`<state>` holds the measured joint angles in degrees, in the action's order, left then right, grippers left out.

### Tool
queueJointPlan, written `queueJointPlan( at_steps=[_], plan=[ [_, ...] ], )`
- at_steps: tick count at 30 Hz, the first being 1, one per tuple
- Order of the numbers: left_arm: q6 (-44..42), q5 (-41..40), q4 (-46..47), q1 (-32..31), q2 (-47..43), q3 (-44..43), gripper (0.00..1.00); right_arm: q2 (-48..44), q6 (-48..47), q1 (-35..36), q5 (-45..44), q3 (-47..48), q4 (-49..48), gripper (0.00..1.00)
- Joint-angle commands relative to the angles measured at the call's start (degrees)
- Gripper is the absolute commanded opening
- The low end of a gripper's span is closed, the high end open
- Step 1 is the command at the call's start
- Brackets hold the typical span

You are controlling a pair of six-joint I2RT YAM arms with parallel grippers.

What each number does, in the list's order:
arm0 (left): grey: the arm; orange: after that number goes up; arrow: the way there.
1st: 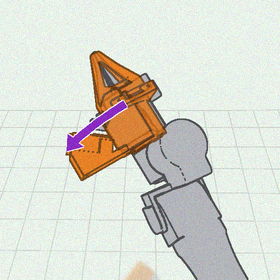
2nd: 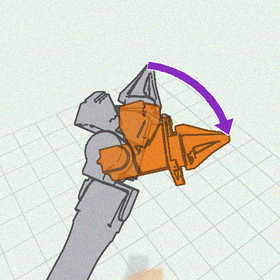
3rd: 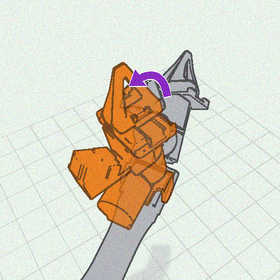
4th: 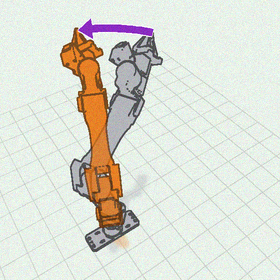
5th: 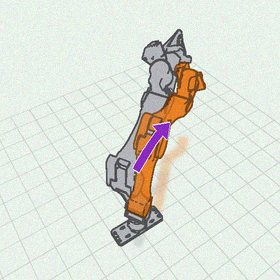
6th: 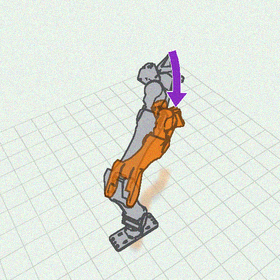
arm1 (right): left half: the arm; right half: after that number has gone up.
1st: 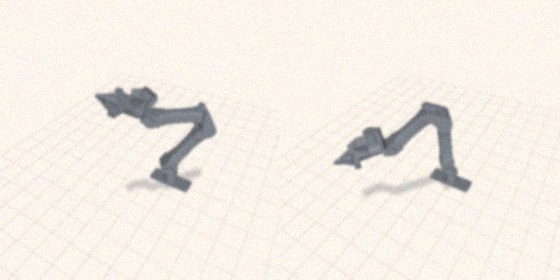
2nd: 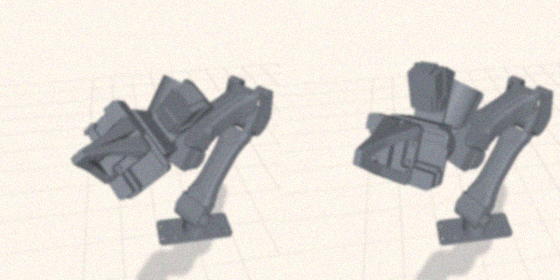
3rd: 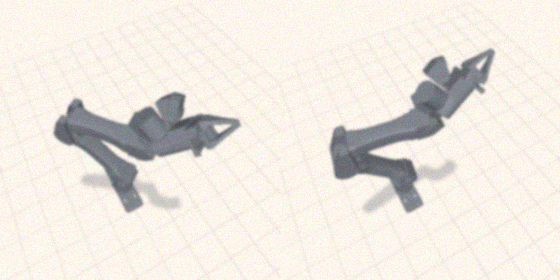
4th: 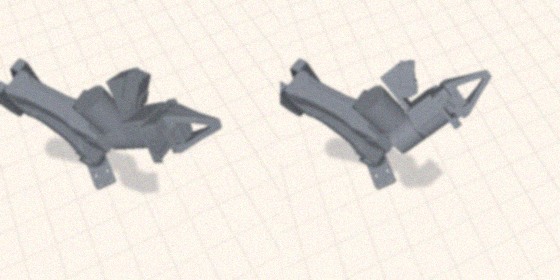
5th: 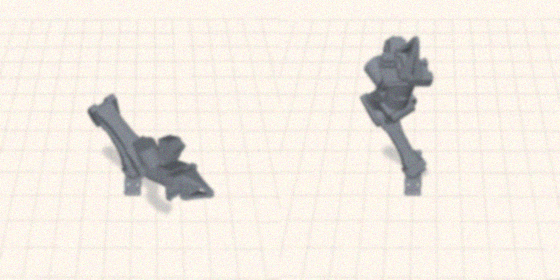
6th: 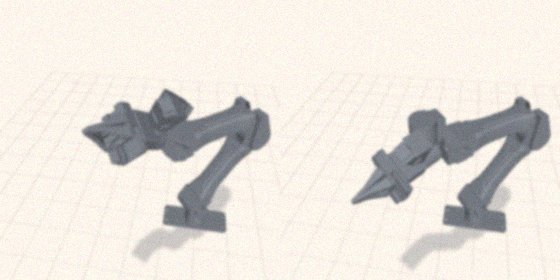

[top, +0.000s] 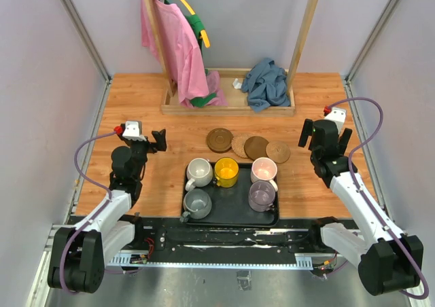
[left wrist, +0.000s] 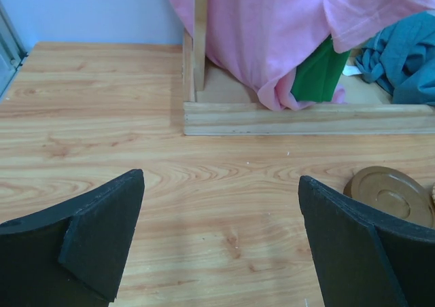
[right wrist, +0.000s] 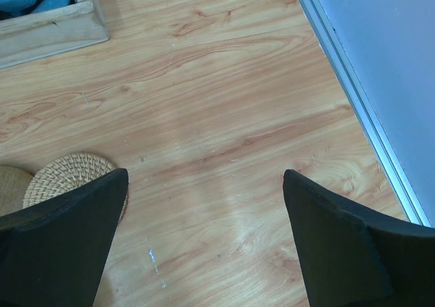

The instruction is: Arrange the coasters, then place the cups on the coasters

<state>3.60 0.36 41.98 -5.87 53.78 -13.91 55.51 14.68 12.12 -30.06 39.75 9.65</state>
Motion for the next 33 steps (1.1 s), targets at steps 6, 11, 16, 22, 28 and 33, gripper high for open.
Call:
queueJointPlan(
  at_steps=[6, 11, 16, 22, 28, 33],
  plan=[
    [-0.61, -2.08, 3.68, -0.28, -1.19, 1.38, 1.0, -0.82, -0.31, 0.56, -1.36, -0.78, -1.28, 0.98],
    [-0.57, -2.76, 4.44, -0.28, -2.35, 2.32, 1.0, -0.84, -0.19, 0.54, -1.19, -0.81, -1.28, 0.98],
    [0.22, -3.33, 4.01, -0.28, -3.82, 2.61, 1.0, -1.46, 0.41, 0.57, 0.07, -1.07, -1.8, 0.98],
    [1.4, -1.37, 4.27, -0.28, -1.58, 1.73, 1.0, -1.97, -0.39, 0.7, 2.43, -0.76, -1.68, 0.98],
    [4.68, -0.99, 3.32, -0.28, 5.74, -1.29, 1.0, 1.31, -0.98, 3.37, 7.32, -0.37, -3.06, 0.99],
    [4.51, 6.17, 3.58, -0.28, 10.47, -3.28, 0.99, 7.56, -2.5, 9.37, 7.53, 0.83, -5.83, 0.96]
  ],
)
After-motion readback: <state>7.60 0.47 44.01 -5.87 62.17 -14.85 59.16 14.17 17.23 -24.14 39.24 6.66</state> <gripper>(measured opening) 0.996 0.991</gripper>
